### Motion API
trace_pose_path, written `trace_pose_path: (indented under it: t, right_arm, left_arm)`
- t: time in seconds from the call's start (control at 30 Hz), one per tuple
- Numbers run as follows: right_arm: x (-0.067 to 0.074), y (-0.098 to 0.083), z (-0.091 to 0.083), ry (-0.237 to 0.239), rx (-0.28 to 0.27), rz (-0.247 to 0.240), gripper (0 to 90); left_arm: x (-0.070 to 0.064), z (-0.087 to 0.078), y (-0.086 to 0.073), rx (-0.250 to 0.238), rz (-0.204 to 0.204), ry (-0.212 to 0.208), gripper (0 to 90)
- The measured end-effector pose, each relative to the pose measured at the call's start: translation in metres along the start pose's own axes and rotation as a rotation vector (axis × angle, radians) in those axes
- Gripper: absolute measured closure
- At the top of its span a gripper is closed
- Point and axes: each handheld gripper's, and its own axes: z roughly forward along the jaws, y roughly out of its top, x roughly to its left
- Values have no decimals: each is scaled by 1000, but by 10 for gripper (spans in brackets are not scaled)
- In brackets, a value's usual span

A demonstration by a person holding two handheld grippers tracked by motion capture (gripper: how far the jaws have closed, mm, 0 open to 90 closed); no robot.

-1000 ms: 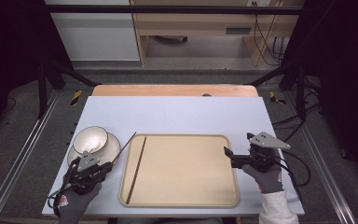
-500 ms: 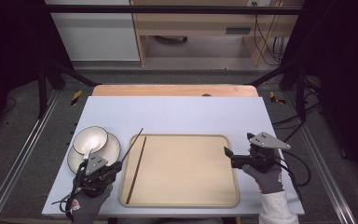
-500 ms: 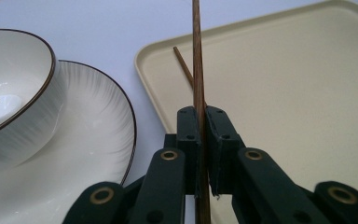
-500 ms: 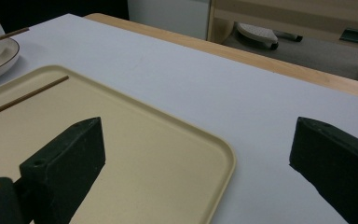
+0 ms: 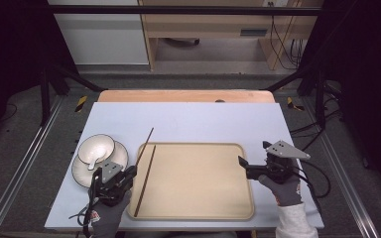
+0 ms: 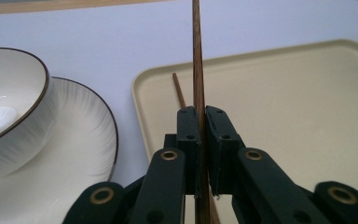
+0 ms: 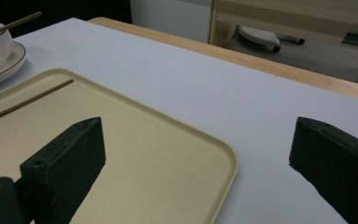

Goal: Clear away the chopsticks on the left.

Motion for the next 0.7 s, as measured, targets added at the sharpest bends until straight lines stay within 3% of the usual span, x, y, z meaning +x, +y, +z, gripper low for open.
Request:
trace_pose_path:
  t: [0.33,0.7]
  right_arm:
    - [0,0,0,2,1,-1,35]
    - [1,-1,2,7,5,-2,35]
  left_arm:
    - [-23,9,-8,-21,-33,17,847]
    - [-40,25,-25,7,-37,20,847]
